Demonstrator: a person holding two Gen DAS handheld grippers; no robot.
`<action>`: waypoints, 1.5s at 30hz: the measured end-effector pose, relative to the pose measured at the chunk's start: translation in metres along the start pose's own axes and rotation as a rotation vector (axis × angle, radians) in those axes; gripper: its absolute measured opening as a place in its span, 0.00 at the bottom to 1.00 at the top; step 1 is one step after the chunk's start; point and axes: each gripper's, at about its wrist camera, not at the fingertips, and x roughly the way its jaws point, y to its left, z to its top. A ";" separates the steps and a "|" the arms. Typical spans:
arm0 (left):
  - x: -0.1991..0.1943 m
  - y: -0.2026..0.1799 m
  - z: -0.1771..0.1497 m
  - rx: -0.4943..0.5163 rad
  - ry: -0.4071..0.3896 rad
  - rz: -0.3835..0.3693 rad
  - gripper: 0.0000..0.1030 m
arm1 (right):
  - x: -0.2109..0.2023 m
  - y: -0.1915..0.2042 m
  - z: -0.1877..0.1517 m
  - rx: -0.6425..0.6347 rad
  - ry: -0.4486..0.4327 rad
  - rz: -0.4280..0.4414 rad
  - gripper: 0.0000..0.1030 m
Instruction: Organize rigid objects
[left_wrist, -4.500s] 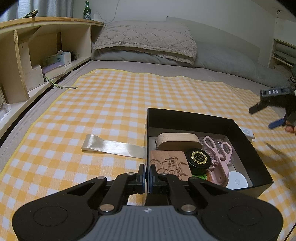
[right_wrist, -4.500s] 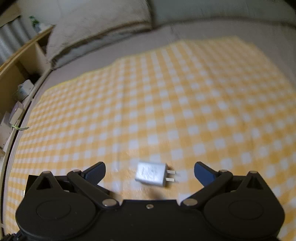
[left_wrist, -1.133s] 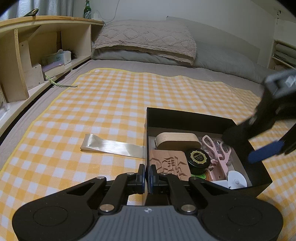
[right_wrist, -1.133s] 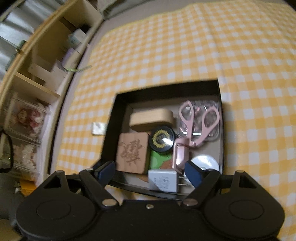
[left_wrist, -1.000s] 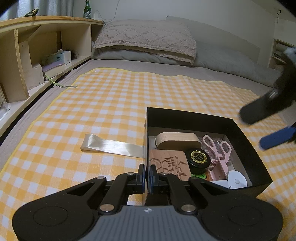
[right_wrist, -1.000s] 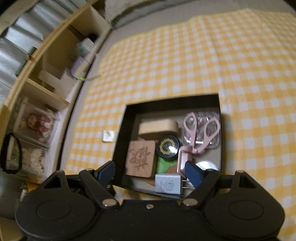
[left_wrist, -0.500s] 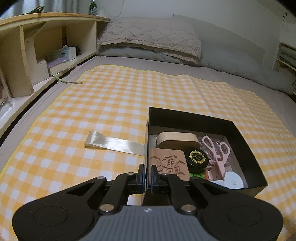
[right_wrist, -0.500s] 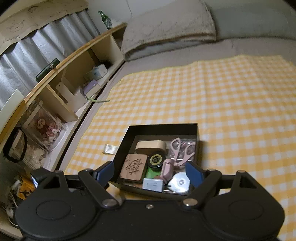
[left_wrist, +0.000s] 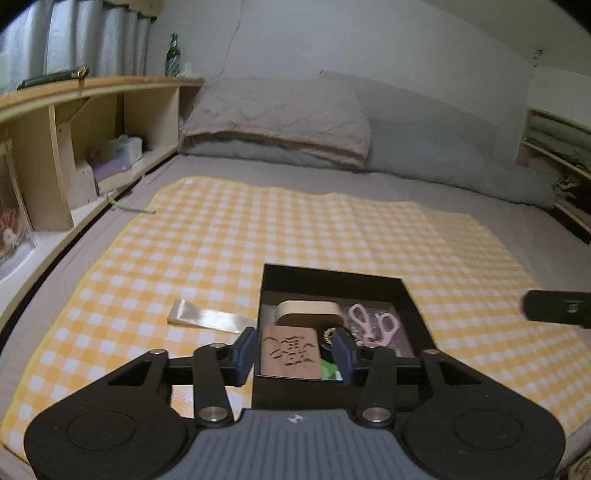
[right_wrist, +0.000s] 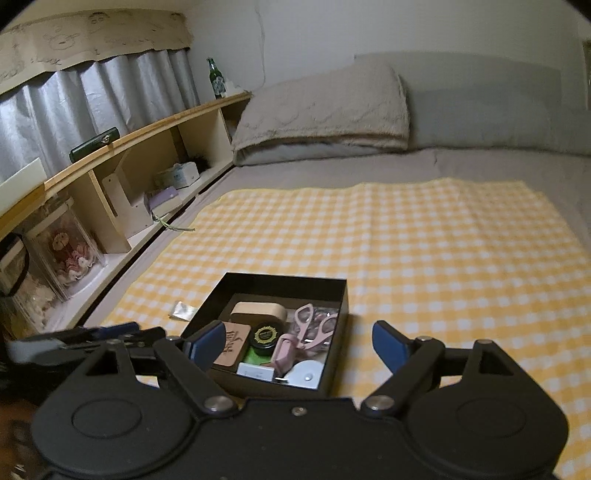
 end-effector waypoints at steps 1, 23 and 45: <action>-0.008 -0.002 0.000 0.008 -0.010 -0.004 0.50 | -0.002 0.001 -0.002 -0.015 -0.012 -0.008 0.86; -0.069 -0.005 -0.012 0.070 -0.095 0.044 0.87 | -0.017 0.006 -0.034 -0.055 -0.103 -0.055 1.00; -0.059 -0.013 -0.017 0.081 -0.112 0.048 1.00 | -0.020 0.001 -0.042 -0.064 -0.124 -0.114 1.00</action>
